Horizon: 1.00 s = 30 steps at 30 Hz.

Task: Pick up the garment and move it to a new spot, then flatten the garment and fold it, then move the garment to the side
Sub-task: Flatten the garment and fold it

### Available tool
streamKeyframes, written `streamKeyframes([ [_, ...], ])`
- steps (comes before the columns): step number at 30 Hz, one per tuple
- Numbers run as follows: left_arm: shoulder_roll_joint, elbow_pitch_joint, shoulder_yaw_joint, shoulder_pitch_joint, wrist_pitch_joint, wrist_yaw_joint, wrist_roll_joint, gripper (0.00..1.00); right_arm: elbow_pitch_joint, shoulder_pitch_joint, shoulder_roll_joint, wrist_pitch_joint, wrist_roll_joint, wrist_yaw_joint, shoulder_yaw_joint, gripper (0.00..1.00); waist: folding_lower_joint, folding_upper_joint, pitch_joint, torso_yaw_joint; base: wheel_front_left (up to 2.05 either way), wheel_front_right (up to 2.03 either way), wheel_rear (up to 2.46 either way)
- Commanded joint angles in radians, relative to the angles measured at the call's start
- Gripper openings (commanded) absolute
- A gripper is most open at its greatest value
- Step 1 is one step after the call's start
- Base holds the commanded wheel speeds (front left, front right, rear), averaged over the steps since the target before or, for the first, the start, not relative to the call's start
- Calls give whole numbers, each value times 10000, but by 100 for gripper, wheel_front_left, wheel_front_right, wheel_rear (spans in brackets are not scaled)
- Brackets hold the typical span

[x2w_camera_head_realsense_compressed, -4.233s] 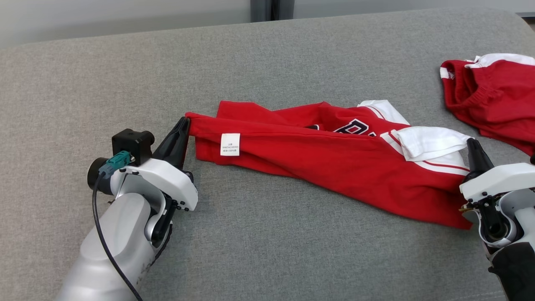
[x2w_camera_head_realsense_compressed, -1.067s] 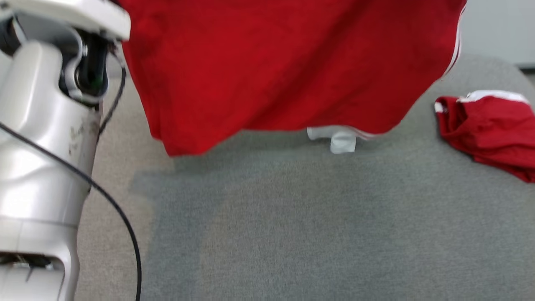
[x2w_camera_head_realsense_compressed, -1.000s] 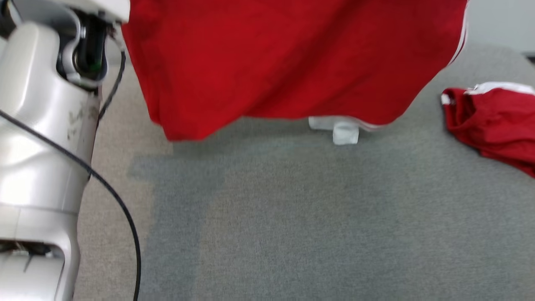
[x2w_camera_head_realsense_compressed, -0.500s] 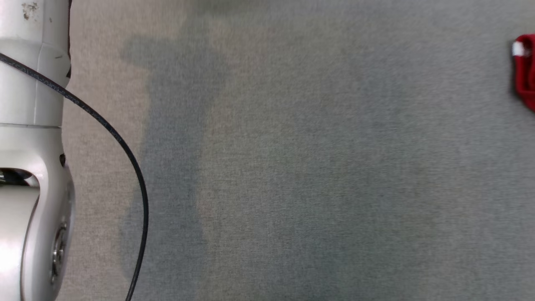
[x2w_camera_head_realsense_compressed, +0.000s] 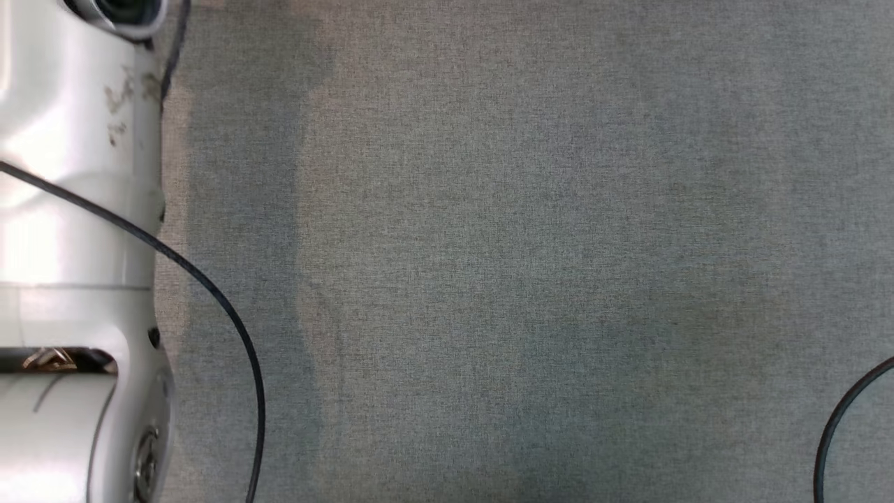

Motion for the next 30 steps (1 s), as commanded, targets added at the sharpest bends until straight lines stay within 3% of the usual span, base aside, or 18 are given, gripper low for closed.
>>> streamKeyframes([
  [1,18,69,-10,237,-43,-65,-81,0,77,231,-57,7,186,3,12,0,0,0,-29,-8,0,0,0],
  [13,25,974,-527,2817,-44,-91,-1052,0,988,2552,-106,7,2230,3,1255,0,0,0,-970,47,0,0,0],
  [20,32,1321,-705,4259,-45,-80,-1647,0,1451,3981,-378,15,3889,3,2829,0,0,0,-1827,33,0,0,0],
  [30,24,1291,-1026,6011,-45,-72,-1747,0,1816,5350,-588,442,5999,4,4088,0,0,0,-2990,-50,0,0,0],
])
